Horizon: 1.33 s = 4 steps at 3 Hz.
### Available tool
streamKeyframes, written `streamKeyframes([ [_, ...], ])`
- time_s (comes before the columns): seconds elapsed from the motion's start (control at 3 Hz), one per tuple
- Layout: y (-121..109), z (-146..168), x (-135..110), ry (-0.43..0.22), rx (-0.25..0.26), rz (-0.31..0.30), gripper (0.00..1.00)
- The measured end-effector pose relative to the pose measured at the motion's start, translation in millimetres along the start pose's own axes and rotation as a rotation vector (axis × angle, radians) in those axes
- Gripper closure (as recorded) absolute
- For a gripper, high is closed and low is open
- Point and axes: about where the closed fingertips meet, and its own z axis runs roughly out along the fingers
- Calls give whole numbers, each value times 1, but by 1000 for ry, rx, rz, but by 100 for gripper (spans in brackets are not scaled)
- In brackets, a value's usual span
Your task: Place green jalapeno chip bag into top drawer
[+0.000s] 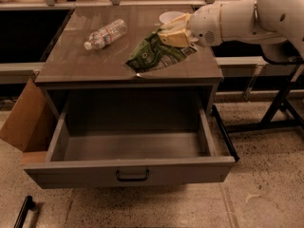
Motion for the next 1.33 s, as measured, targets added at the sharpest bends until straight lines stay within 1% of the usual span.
streamKeyframes([
  [0.33, -1, 1, 4, 12, 1, 4, 100],
  [0.67, 21, 4, 5, -15, -19, 1, 100],
  [1.0, 67, 7, 1, -58, -46, -9, 100],
  [1.33, 107, 18, 8, -76, -72, 9, 100],
])
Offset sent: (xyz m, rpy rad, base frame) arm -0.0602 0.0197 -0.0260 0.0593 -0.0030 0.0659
